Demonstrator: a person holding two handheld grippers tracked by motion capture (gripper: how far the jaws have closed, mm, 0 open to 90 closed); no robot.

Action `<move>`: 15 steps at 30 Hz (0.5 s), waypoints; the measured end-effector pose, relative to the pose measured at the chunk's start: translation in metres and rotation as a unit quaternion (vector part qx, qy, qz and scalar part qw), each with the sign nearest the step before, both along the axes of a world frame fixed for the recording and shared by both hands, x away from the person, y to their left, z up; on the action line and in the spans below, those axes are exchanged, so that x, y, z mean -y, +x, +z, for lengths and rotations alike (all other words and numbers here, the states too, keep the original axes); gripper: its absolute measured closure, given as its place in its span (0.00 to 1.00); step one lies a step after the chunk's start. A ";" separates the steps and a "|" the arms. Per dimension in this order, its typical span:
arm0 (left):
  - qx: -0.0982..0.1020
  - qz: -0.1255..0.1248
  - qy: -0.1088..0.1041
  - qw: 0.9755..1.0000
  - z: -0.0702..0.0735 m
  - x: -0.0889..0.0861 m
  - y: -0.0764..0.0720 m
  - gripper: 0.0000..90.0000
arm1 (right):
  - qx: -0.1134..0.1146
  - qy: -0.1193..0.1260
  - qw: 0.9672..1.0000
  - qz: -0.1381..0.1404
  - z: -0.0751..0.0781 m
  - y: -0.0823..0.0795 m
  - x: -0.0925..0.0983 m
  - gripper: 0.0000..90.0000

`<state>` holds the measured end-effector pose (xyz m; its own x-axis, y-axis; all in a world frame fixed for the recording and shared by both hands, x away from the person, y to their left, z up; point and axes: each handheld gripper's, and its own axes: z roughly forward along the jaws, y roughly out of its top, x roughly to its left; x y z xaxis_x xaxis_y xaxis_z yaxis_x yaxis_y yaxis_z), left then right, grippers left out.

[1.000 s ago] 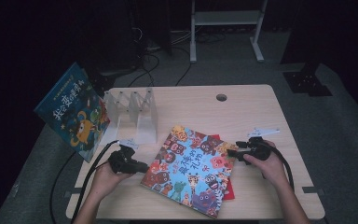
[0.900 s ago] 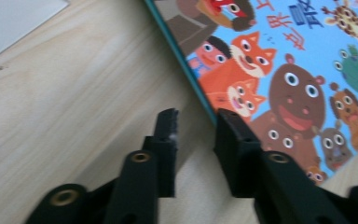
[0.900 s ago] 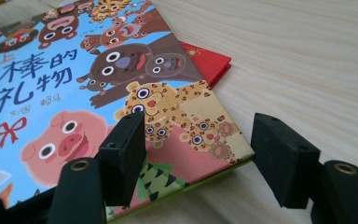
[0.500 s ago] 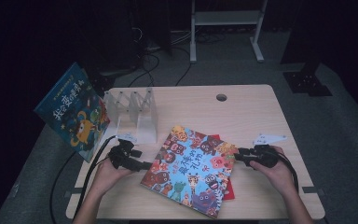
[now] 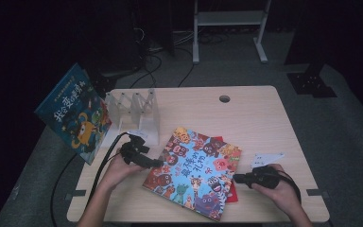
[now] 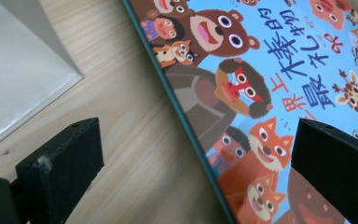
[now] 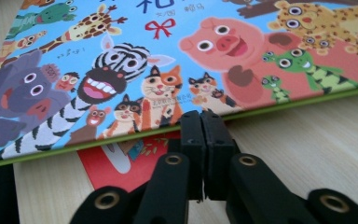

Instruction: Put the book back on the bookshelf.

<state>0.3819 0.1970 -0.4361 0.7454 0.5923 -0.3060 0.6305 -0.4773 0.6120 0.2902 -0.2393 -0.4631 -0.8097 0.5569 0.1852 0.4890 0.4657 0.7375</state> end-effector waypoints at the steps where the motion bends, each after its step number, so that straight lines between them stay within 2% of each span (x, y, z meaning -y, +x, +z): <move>1: -0.001 -0.001 0.000 1.000 0.000 0.000 0.001 0.02 | -0.002 0.007 1.000 0.005 0.001 -0.001 -0.001 0.98; 7: -0.001 -0.006 -0.004 1.000 -0.004 0.000 0.004 0.02 | -0.003 0.010 1.000 0.010 0.001 -0.002 -0.003 0.99; 15: -0.009 -0.018 -0.002 1.000 -0.007 0.001 0.012 0.02 | 0.005 0.005 1.000 0.021 0.002 0.000 -0.021 0.99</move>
